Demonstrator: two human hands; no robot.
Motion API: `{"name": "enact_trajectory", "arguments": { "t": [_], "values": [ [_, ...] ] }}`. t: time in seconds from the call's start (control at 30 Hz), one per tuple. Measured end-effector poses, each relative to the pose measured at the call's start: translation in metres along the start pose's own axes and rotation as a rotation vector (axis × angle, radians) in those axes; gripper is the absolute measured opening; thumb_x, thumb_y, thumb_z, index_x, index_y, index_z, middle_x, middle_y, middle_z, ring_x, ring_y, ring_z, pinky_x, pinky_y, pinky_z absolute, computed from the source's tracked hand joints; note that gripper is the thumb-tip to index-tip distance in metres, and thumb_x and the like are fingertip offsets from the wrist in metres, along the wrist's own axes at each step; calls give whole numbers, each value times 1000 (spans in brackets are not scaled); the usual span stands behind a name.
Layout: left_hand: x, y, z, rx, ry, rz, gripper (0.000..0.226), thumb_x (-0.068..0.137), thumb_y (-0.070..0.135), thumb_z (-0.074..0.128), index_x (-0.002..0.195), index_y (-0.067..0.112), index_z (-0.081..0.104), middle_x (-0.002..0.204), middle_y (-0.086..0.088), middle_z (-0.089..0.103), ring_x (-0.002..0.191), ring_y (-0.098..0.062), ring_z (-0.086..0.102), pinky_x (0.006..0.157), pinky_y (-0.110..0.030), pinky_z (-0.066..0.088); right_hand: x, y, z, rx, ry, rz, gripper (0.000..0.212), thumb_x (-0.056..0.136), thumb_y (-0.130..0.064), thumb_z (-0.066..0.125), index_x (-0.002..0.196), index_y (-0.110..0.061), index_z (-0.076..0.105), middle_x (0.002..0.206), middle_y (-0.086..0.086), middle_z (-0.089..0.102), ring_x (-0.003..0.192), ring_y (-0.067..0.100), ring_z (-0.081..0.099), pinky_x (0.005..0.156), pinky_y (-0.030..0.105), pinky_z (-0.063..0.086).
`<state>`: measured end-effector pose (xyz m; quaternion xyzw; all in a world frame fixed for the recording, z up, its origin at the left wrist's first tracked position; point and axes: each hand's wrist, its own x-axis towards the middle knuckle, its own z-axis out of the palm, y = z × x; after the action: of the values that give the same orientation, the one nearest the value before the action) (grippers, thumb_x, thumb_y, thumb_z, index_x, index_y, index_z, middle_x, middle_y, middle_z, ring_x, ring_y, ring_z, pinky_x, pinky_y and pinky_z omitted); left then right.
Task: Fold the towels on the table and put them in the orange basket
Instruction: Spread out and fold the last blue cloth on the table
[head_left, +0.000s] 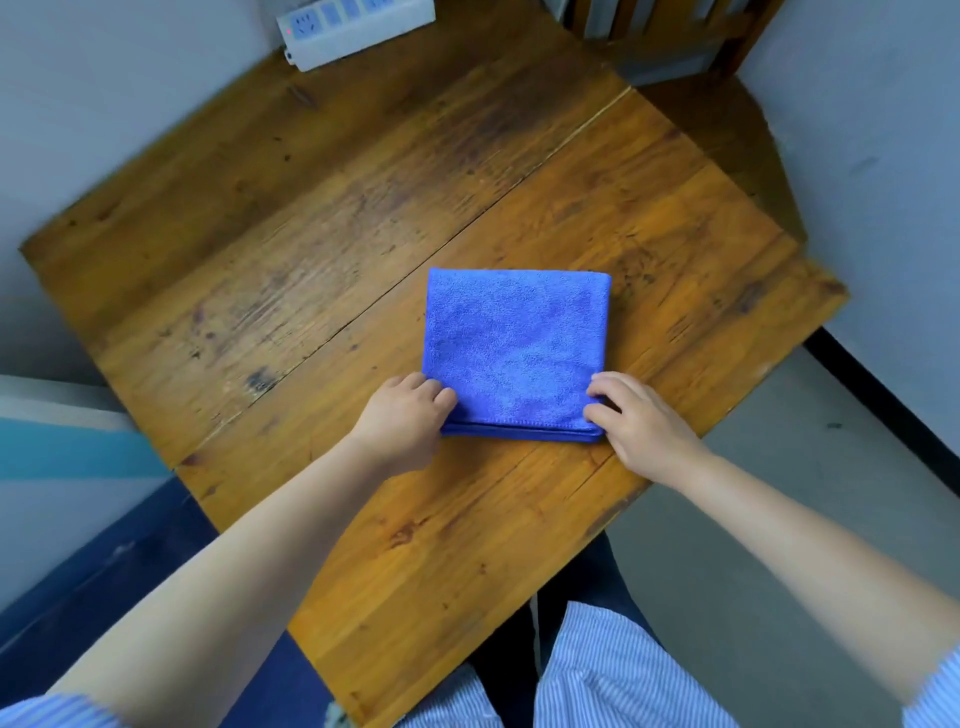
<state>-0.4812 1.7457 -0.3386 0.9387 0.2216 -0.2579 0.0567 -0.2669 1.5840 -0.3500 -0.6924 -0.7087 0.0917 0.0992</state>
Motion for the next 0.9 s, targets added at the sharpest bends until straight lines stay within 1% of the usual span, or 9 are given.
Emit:
{"name": "enact_trajectory", "arguments": {
  "t": [0.1,0.17,0.23,0.3,0.37,0.47,0.57,0.7,0.9],
  "values": [
    [-3,1,-6,21,36,86,19,79,21,45,90,13,58,92,-4,62,92,-23,56,68,-28,30,-2,3,-7,-17,-28,-43,20,56,15,63,67,0,68,80,19,68,84,36,68,69,45,55],
    [-1,1,-19,-82,253,157,18,68,16,45,56,9,57,55,-5,58,54,-23,58,51,-23,29,9,6,-16,10,29,-39,24,66,1,44,65,-2,68,77,17,68,79,34,69,68,42,54],
    [9,0,-34,-258,541,106,25,65,14,41,43,7,51,40,-6,49,37,-23,49,39,-18,32,31,6,-23,30,142,16,30,67,-2,39,68,1,68,79,20,68,80,37,68,69,44,54],
    [31,3,-47,-346,714,-47,22,69,7,44,56,1,61,53,-12,58,48,-27,56,41,-24,46,62,3,-26,-9,240,134,28,69,4,44,80,5,69,90,26,67,91,42,65,78,51,51],
    [59,10,-54,-424,759,-226,24,73,1,47,86,-6,67,86,-22,67,79,-38,64,64,-36,54,91,-4,-22,-8,190,325,35,76,5,48,108,5,62,121,28,57,120,43,49,100,54,37],
    [78,25,-40,-527,447,-439,47,93,15,37,138,4,36,148,-15,32,140,-30,23,111,-45,18,111,-17,-5,41,3,490,50,92,-16,40,141,-9,31,153,13,18,143,30,10,115,49,4],
    [81,38,-8,-504,345,-526,56,97,33,30,147,16,13,157,-2,6,145,-18,-1,113,-46,-9,101,-17,17,2,-130,488,56,95,-33,35,145,-17,17,155,9,7,144,29,3,115,48,-3],
    [82,39,1,-509,365,-553,60,95,38,33,147,15,13,157,-5,6,145,-22,0,111,-46,-12,80,-4,17,-49,-103,497,56,85,-33,50,136,-10,42,145,15,36,133,38,34,105,60,24],
    [66,32,-1,-622,314,-645,68,92,47,36,147,16,13,156,-12,3,145,-28,-1,114,-50,0,52,21,5,-28,-188,687,58,95,-35,37,143,-6,22,155,14,5,144,31,1,113,53,3]
  ]
}}
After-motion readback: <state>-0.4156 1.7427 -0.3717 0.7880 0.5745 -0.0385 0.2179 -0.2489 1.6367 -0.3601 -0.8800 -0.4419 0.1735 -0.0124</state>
